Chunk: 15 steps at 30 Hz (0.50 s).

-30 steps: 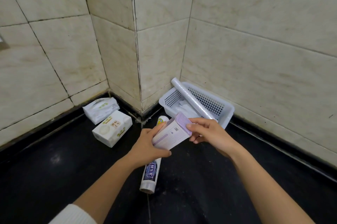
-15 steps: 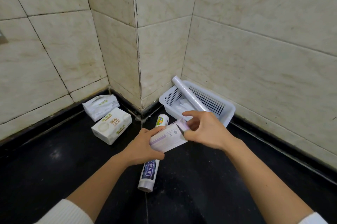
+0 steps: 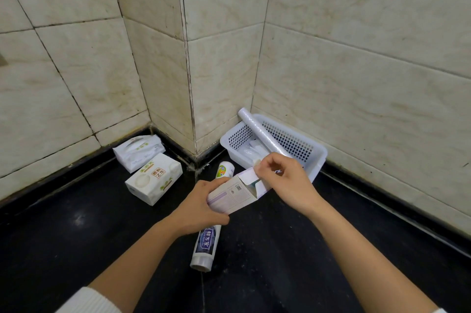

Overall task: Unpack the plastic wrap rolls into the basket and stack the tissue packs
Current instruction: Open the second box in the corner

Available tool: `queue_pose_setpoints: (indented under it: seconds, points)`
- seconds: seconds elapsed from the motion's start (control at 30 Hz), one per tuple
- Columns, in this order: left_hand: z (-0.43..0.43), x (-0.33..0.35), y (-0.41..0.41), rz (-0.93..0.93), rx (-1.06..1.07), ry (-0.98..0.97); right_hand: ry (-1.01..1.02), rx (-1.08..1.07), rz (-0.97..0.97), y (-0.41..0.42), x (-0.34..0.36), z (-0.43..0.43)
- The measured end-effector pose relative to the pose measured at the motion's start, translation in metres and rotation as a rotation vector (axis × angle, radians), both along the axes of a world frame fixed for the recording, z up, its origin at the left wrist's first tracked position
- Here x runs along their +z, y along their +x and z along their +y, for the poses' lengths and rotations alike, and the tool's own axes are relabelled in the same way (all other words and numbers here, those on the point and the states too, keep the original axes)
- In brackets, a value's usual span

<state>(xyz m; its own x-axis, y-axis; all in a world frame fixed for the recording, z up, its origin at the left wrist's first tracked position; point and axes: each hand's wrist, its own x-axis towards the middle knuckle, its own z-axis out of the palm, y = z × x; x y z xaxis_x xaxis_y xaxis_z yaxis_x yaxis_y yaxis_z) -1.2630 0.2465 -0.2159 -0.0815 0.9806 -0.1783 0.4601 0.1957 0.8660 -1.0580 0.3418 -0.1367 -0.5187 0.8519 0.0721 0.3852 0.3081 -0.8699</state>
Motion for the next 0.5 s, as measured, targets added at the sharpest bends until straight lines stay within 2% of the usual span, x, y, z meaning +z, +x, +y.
queue_pose_setpoints:
  seconds: [0.17,0.5]
  points:
    - [0.001,0.004,-0.002,-0.031,-0.014,0.001,-0.155,0.016,0.073,0.008,0.003,0.004]
    - [0.002,0.005,-0.001,-0.057,-0.049,-0.017,-0.012,0.157,0.049,0.005,0.012,-0.003]
